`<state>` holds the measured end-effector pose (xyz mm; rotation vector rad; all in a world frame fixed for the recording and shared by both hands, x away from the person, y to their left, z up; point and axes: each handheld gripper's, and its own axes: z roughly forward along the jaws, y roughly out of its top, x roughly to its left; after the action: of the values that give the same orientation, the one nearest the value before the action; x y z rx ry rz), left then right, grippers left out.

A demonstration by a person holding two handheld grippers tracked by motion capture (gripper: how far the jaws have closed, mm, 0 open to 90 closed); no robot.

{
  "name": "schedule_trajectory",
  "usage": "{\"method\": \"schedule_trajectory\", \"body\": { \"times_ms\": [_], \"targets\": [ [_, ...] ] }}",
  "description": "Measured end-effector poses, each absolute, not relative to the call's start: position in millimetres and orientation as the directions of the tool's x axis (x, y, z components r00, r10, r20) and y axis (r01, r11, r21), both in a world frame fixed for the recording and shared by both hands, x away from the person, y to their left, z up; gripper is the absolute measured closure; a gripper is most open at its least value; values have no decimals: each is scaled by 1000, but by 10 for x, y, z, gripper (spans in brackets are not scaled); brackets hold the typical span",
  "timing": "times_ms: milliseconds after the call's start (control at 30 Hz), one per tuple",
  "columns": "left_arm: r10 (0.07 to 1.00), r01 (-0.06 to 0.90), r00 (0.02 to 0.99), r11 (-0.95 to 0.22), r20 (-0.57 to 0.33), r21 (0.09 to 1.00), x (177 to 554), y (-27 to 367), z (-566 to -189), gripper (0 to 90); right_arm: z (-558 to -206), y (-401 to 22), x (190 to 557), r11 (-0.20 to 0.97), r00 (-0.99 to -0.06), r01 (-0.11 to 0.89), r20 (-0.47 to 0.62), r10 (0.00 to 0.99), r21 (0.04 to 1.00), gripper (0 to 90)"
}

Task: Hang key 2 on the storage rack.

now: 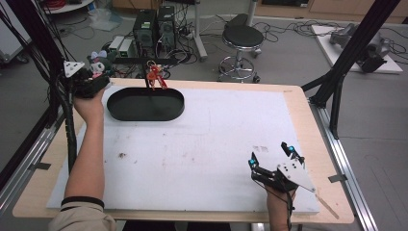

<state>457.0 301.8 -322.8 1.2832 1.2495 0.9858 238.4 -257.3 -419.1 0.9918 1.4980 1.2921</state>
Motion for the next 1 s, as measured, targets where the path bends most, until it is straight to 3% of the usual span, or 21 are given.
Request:
{"method": "schedule_trajectory", "body": {
  "times_ms": [533,1000],
  "targets": [
    [990,139,102,82,-97,987,4658,3138,-3228,446,-4200,-2573,2392,135,-278,24,-124,953,991,8],
    [994,159,73,72,-85,985,4678,3190,-3266,364,-4182,-2567,2379,127,-282,14,-118,952,992,8]
  ]
}}
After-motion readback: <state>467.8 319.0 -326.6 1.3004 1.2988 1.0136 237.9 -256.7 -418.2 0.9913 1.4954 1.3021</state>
